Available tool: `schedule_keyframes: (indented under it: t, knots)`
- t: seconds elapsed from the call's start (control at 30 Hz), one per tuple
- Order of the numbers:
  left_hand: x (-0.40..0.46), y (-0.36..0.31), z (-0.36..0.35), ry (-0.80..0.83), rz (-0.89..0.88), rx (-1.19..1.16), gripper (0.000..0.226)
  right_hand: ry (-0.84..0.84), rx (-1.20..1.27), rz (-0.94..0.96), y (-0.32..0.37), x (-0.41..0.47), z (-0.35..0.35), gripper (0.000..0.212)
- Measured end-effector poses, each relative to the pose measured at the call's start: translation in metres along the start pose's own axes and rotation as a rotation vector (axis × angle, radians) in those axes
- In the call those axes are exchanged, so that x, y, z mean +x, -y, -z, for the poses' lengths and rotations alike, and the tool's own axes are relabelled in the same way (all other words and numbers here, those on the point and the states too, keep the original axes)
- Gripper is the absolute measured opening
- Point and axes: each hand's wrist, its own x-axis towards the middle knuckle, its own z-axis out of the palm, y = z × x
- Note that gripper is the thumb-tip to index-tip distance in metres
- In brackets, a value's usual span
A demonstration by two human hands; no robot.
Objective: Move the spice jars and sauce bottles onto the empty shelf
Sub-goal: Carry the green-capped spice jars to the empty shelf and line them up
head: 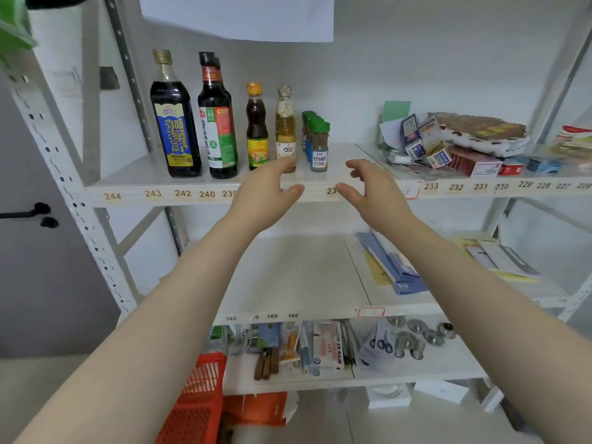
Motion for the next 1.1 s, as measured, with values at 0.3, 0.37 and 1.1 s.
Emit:
schedule_keyframes:
  t: [0.3, 0.37, 1.1]
  knots:
    - [0.082, 0.007, -0.055, -0.05, 0.073, -0.11, 0.054, -0.012, 0.074, 0.001, -0.054, 0.087, -0.015, 0.051]
    - [0.1, 0.011, -0.067, -0.073, 0.093, -0.163, 0.054, -0.018, 0.09, 0.002, -0.063, 0.103, -0.022, 0.051]
    - [0.197, 0.033, -0.156, -0.166, 0.32, -0.164, 0.047, 0.097, 0.261, -0.019, -0.116, 0.192, -0.061, 0.047]
